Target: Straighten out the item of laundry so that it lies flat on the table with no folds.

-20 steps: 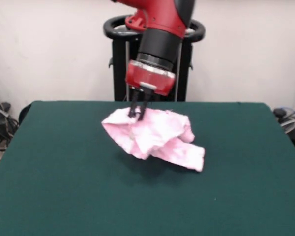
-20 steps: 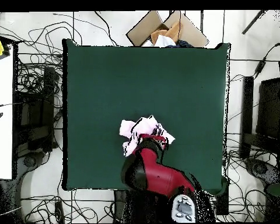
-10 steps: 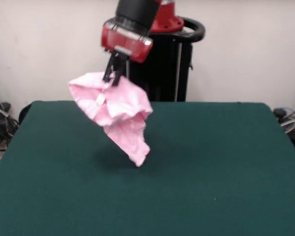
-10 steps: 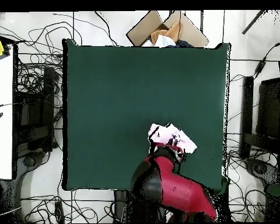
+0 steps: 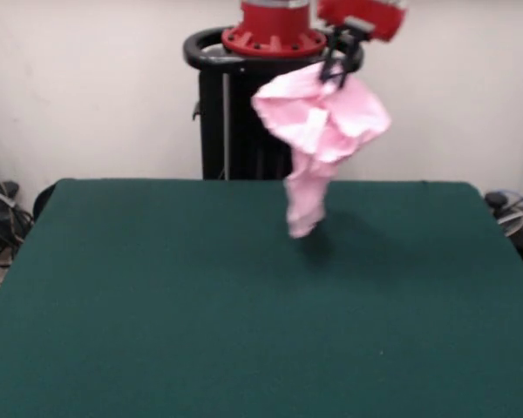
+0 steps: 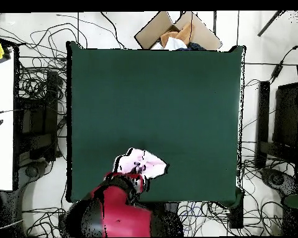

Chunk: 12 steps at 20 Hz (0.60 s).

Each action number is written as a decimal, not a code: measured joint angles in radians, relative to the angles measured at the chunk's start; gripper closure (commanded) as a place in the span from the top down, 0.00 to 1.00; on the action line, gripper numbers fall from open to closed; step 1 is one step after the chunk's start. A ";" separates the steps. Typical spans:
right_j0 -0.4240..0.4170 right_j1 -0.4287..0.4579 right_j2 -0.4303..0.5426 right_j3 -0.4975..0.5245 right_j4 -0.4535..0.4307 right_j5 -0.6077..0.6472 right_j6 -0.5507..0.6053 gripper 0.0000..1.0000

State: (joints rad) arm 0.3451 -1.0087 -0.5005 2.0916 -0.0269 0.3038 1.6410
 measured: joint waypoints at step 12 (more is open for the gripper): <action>-0.082 0.012 0.098 0.074 0.161 -0.050 0.089 0.00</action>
State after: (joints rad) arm 0.2633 -0.9965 -0.4025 2.1656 0.1338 0.2539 1.7297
